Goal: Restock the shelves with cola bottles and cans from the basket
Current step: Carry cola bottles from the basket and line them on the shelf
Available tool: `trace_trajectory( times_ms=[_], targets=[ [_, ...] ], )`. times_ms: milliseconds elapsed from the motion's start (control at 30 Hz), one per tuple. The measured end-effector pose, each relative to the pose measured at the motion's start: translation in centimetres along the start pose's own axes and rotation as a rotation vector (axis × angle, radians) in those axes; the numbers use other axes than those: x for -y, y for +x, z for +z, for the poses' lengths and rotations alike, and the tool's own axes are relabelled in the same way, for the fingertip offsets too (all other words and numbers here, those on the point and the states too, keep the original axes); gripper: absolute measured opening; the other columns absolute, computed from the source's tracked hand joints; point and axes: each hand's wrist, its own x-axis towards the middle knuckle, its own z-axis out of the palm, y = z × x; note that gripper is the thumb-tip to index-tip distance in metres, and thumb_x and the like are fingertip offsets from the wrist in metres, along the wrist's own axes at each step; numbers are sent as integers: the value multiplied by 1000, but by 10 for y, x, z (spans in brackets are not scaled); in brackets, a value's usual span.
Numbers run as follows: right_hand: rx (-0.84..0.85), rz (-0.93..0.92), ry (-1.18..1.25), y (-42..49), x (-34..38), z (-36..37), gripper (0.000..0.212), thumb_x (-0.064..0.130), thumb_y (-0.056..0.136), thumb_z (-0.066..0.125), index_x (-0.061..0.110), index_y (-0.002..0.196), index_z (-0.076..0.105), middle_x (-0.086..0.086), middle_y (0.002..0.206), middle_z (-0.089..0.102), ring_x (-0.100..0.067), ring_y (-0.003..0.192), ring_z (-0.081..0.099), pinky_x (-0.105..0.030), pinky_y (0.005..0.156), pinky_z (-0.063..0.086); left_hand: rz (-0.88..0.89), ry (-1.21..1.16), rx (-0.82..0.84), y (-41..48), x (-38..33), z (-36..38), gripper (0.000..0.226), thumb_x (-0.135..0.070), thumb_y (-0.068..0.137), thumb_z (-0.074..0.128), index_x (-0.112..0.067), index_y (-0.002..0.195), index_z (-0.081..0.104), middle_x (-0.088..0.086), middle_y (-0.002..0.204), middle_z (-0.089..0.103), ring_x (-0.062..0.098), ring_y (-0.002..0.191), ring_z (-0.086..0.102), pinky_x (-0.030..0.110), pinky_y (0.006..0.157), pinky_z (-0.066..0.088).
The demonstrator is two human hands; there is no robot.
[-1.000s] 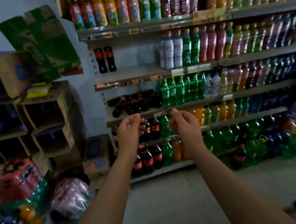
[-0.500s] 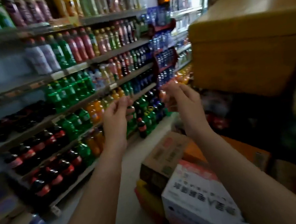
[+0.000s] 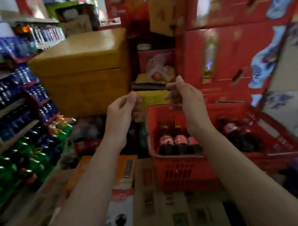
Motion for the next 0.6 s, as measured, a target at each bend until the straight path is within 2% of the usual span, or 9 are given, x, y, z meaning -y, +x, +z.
trace_trajectory(
  times_ms=[67, 200, 267, 333, 400, 467, 600],
  targets=[
    [-7, 27, -47, 23, -5, -47, 40, 44, 99, 45, 12, 94, 69, -2, 74, 64, -14, 64, 58, -32, 62, 46, -54, 13, 80, 18, 10, 46, 24, -33, 97, 53, -16, 90, 69, -2, 86, 68, 11, 76, 64, 31, 71, 53],
    [-59, 109, -123, 67, -17, -138, 36, 40, 100, 42, 15, 88, 66, -1, 69, 63, -9, 57, 57, -20, 52, 45, -145, 64, 180, 57, 38, 133, 25, -34, 97, 54, -16, 87, 68, 0, 86, 69, 16, 78, 65, 37, 77, 54],
    [-78, 154, -197, 89, -27, -183, 36, 42, 100, 43, 17, 87, 66, 0, 69, 64, -9, 58, 58, -22, 56, 44, -203, 101, 241, 73, 53, 174, 27, -36, 97, 53, -14, 89, 68, 2, 88, 69, 17, 80, 64, 37, 79, 54],
    [-81, 206, -272, 110, -41, -231, 36, 43, 99, 45, 17, 86, 66, 1, 68, 64, -12, 61, 58, -26, 60, 43, -274, 129, 300, 87, 69, 220, 32, -37, 97, 53, -9, 96, 68, 5, 90, 69, 17, 78, 62, 32, 72, 53],
    [-96, 254, -323, 124, -57, -270, 37, 43, 98, 47, 15, 82, 65, 5, 62, 62, -14, 62, 55, -26, 59, 41, -349, 142, 334, 94, 84, 258, 40, -38, 96, 54, -1, 105, 66, 9, 93, 68, 17, 76, 61, 28, 67, 51],
    [-125, 308, -368, 132, -74, -303, 40, 47, 96, 49, 14, 80, 66, 7, 59, 62, -15, 63, 56, -26, 59, 41, -424, 196, 375, 99, 103, 290, 41, -40, 95, 55, -1, 106, 64, 9, 93, 67, 18, 77, 61, 30, 69, 52],
    [-112, 363, -430, 141, -98, -336, 49, 51, 94, 49, 7, 87, 68, -6, 75, 67, -19, 68, 59, -31, 64, 44, -589, 352, 467, 107, 145, 336, 42, -47, 91, 58, -7, 101, 59, 8, 94, 61, 19, 83, 58, 31, 74, 53]
  ],
)
